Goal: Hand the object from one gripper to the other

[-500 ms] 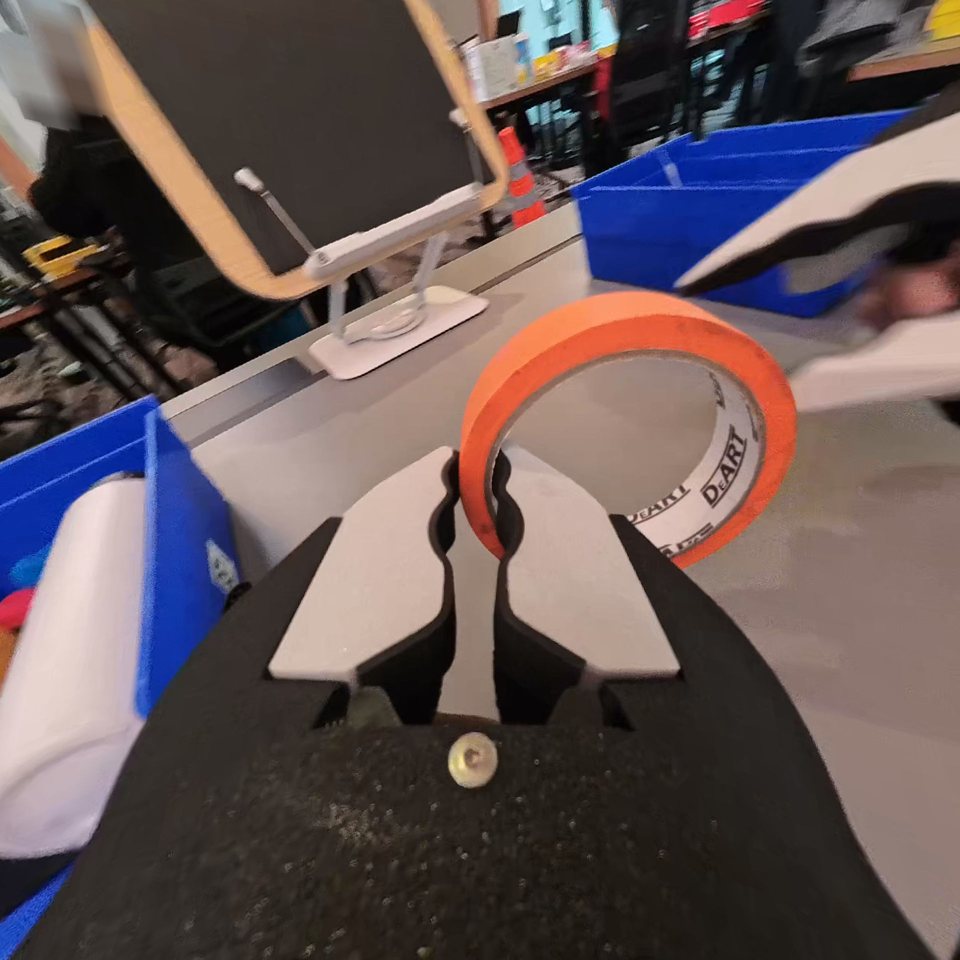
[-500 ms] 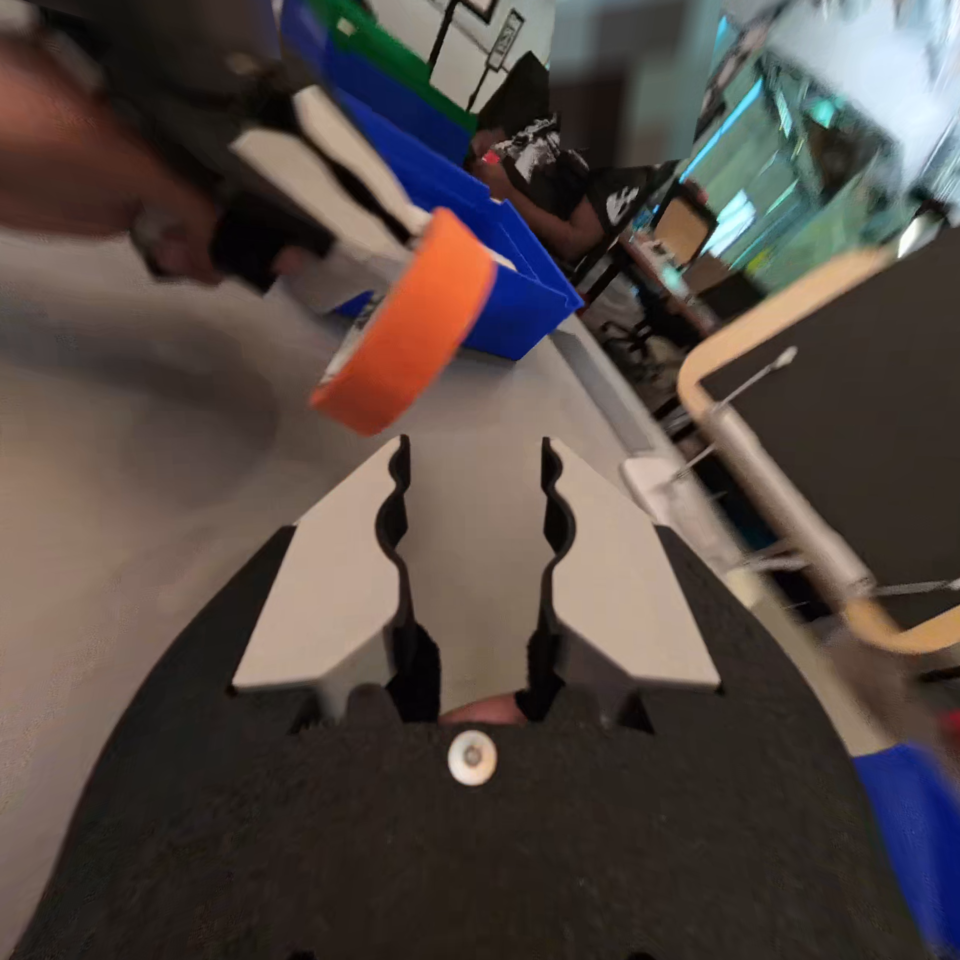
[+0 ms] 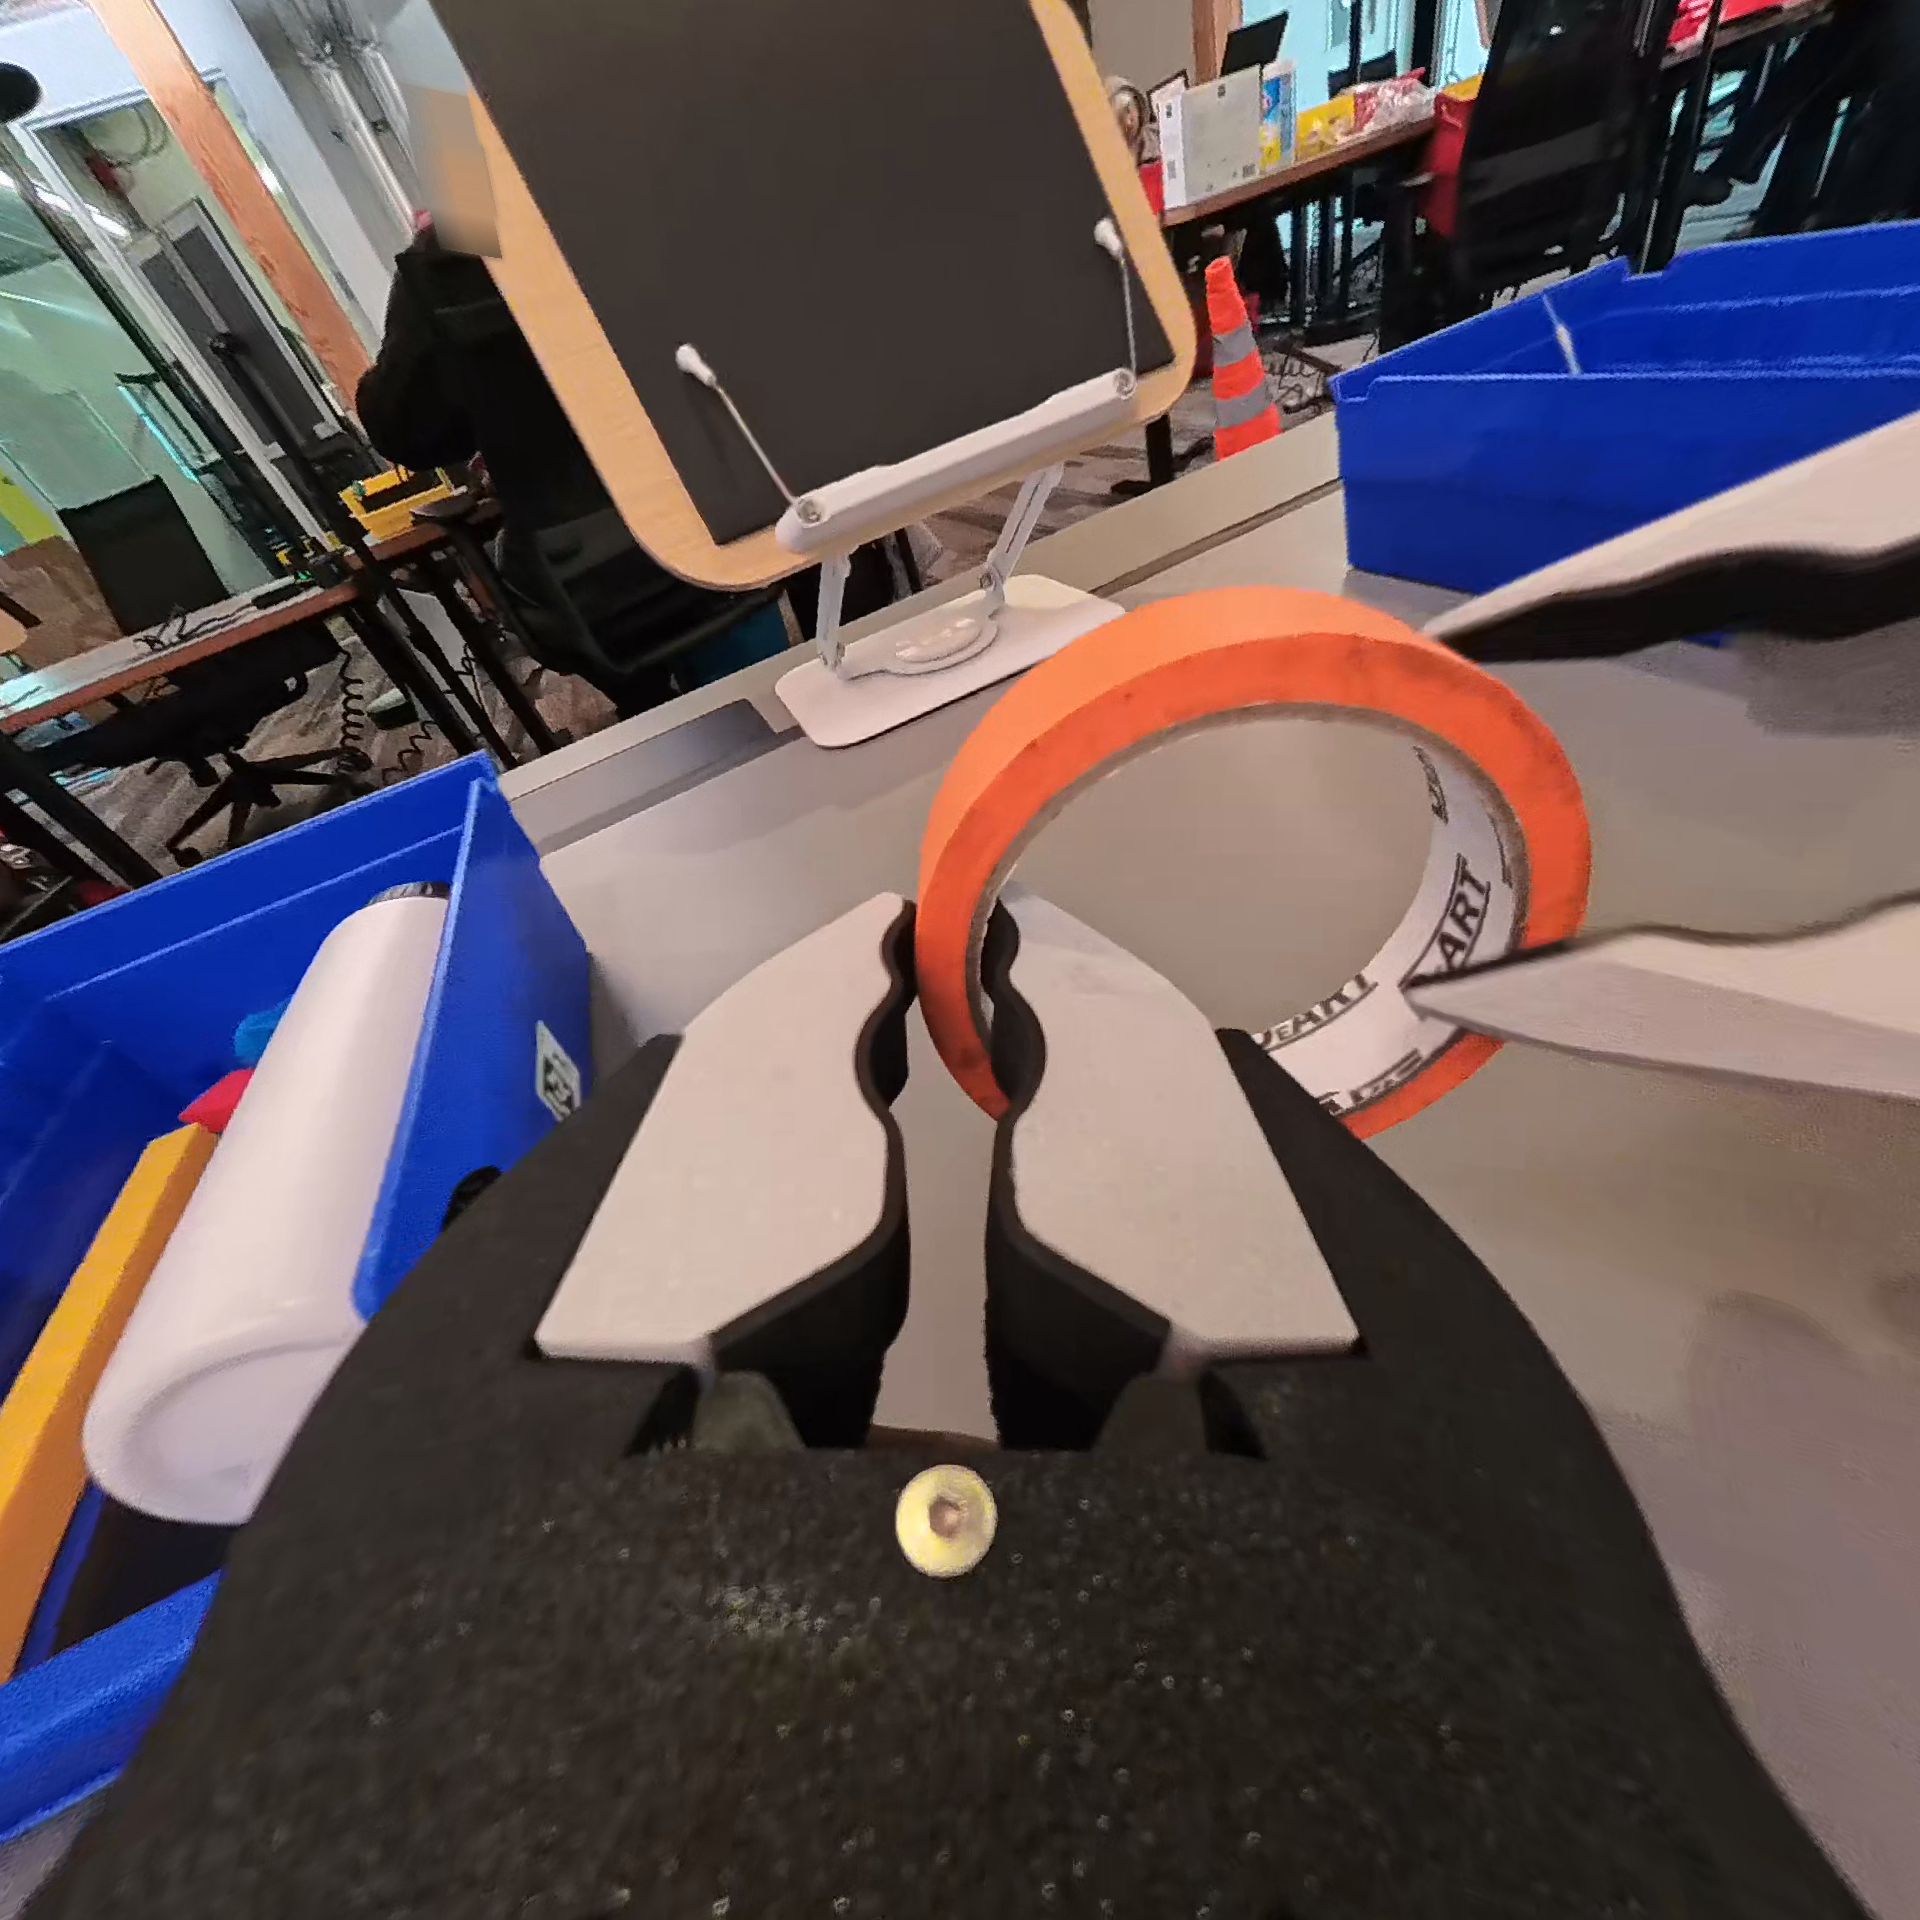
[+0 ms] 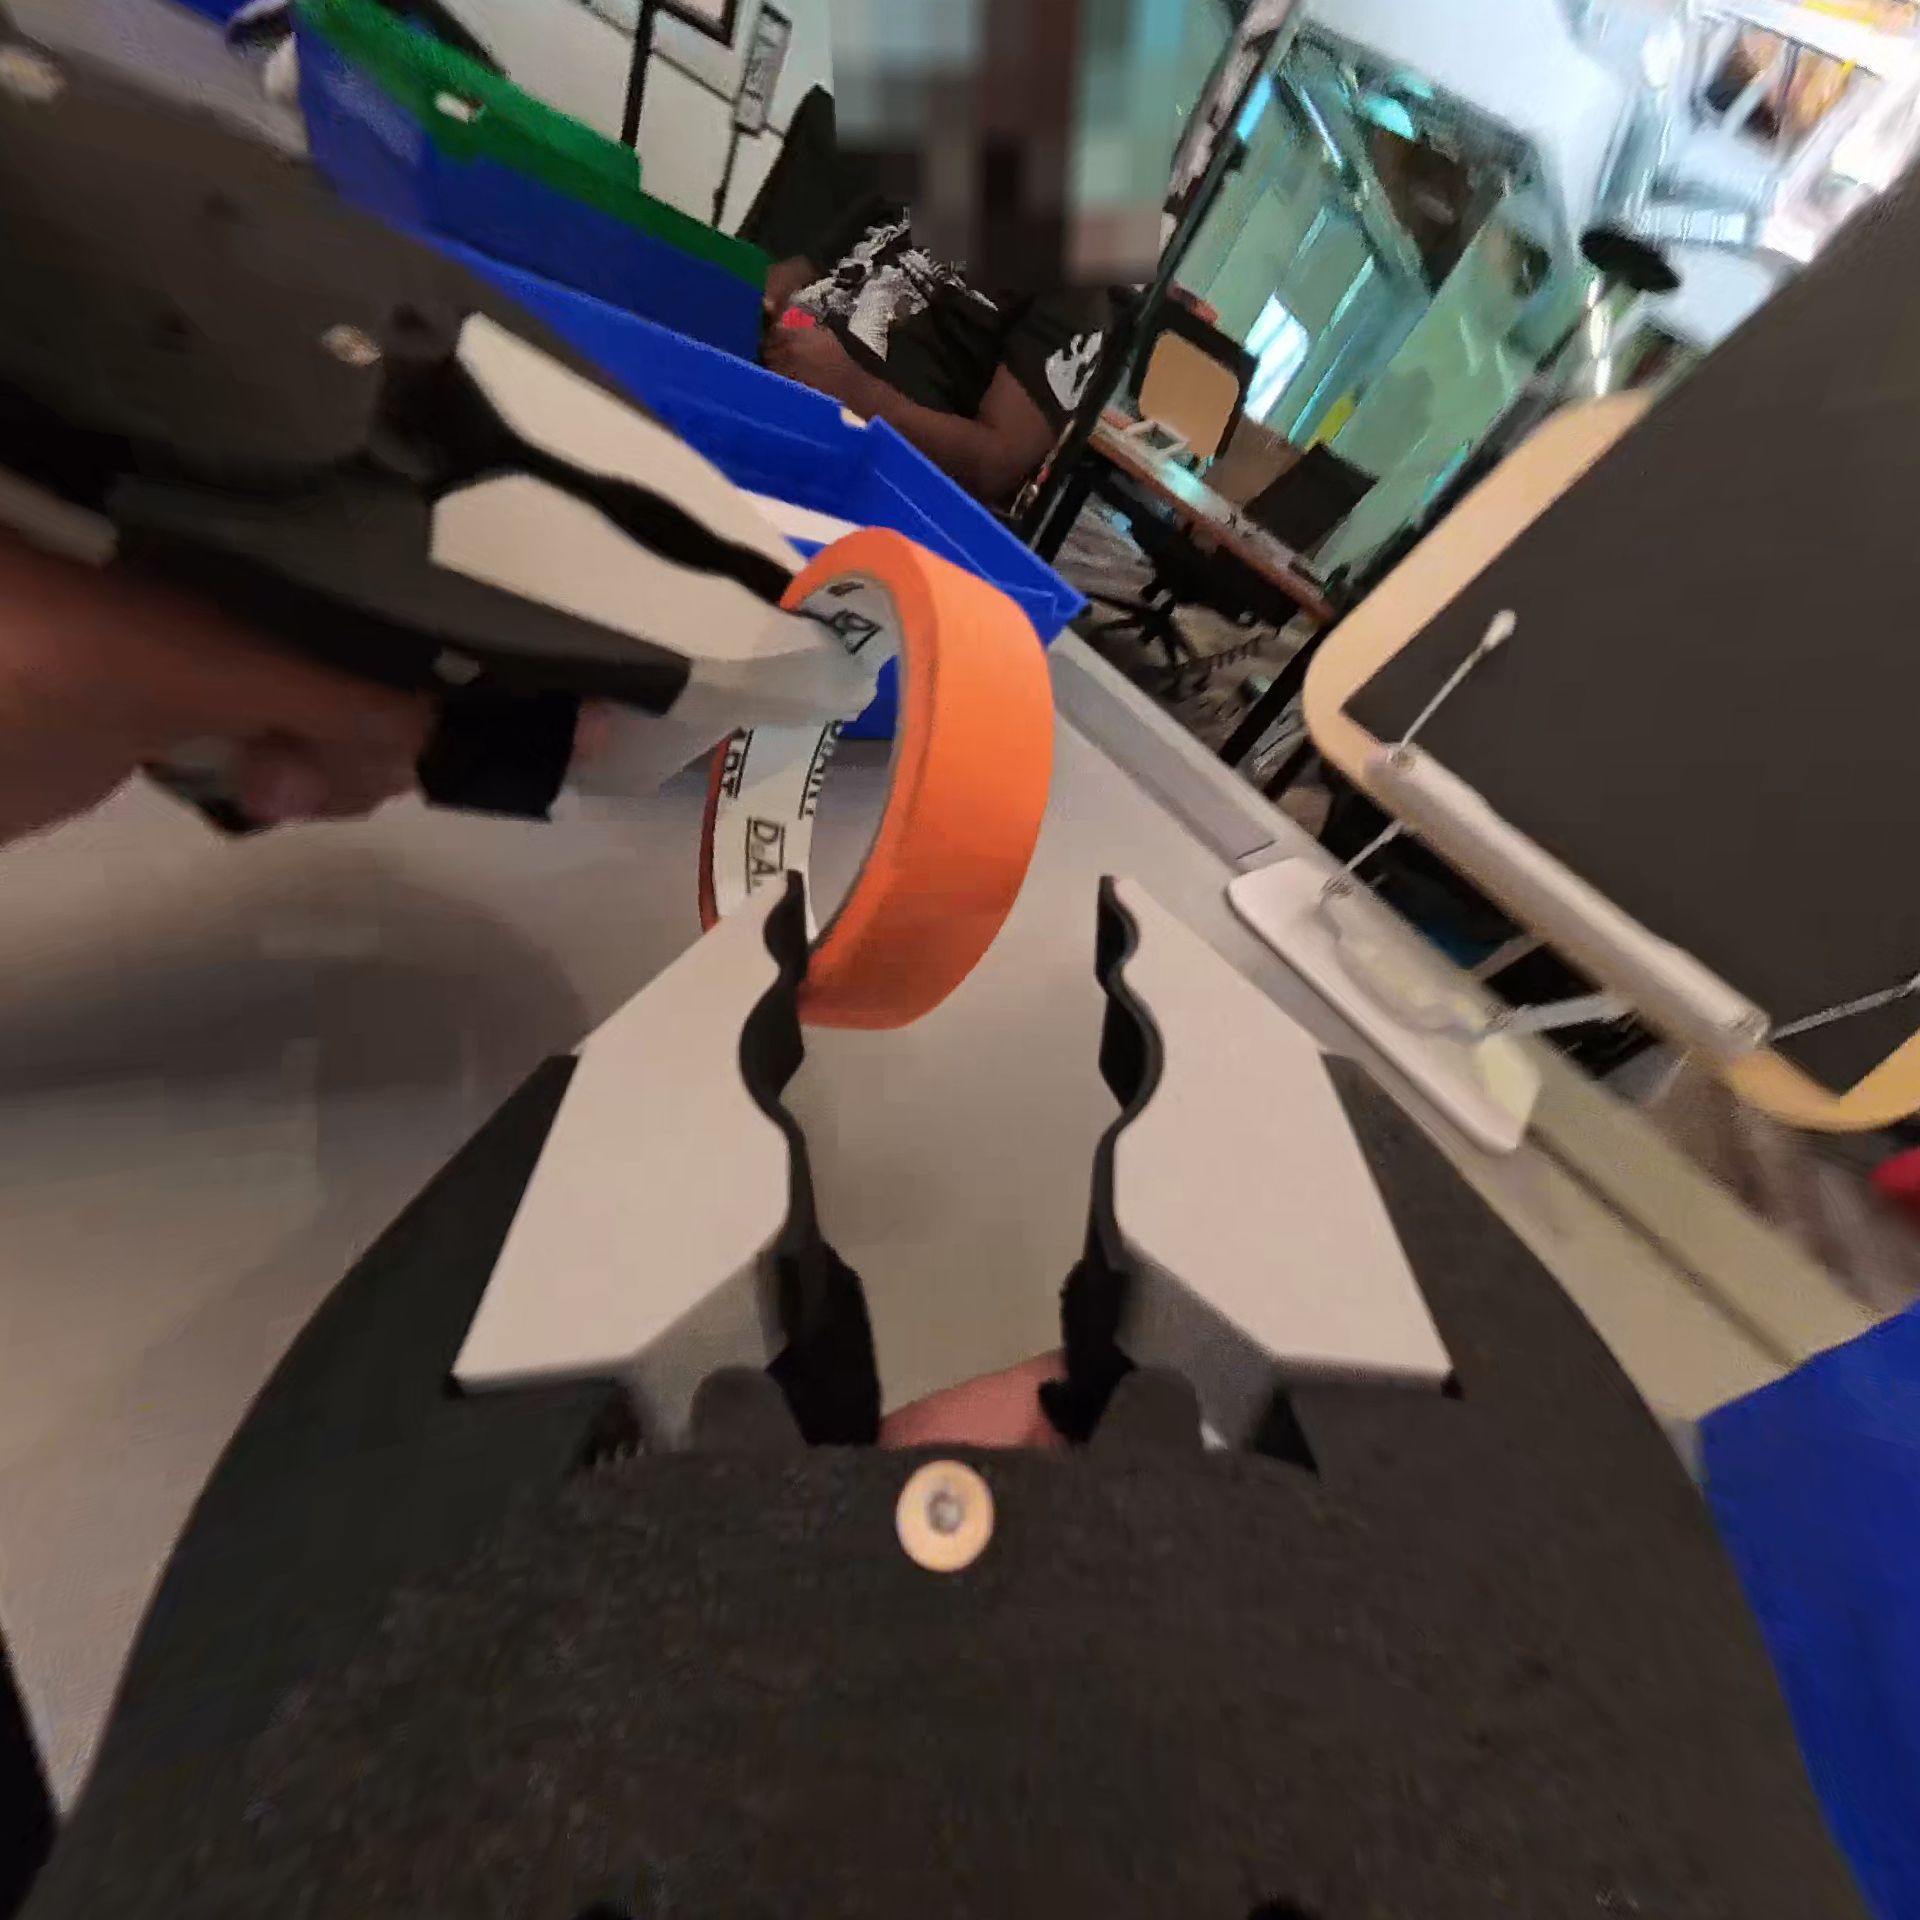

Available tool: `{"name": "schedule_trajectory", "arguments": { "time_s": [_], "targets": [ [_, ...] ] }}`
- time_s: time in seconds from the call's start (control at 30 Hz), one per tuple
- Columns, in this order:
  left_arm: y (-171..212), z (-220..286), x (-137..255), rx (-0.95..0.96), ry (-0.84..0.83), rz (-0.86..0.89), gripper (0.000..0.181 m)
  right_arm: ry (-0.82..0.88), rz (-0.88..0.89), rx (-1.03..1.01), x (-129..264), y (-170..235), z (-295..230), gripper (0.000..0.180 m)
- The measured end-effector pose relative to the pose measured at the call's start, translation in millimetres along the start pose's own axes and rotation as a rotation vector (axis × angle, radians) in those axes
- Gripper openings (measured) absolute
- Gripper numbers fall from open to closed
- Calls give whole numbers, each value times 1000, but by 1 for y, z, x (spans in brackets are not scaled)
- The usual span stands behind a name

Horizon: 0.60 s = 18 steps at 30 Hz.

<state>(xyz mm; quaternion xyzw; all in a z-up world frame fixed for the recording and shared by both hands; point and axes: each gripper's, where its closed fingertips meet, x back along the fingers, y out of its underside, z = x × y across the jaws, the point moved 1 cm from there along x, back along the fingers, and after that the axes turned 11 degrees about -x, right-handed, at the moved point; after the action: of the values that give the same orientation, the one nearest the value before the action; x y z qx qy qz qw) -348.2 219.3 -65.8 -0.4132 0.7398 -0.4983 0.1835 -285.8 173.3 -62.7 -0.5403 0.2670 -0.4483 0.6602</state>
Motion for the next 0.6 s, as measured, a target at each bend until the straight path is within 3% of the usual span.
{"name": "schedule_trajectory", "arguments": {
  "time_s": [0.07,0.1,0.37,0.6],
  "targets": [
    [-3,7,-1,10,-5,-3,10,-4,-6,-89,-2,3,4,35],
    [-4,9,-1,20,-19,-1,11,10,-5,-102,-1,3,7,33],
    [-7,26,-3,69,79,29,14,90,-40,-114,-1,9,41,29],
    [-10,41,-3,46,141,39,28,155,-79,-261,0,28,101,28]
  ]
}}
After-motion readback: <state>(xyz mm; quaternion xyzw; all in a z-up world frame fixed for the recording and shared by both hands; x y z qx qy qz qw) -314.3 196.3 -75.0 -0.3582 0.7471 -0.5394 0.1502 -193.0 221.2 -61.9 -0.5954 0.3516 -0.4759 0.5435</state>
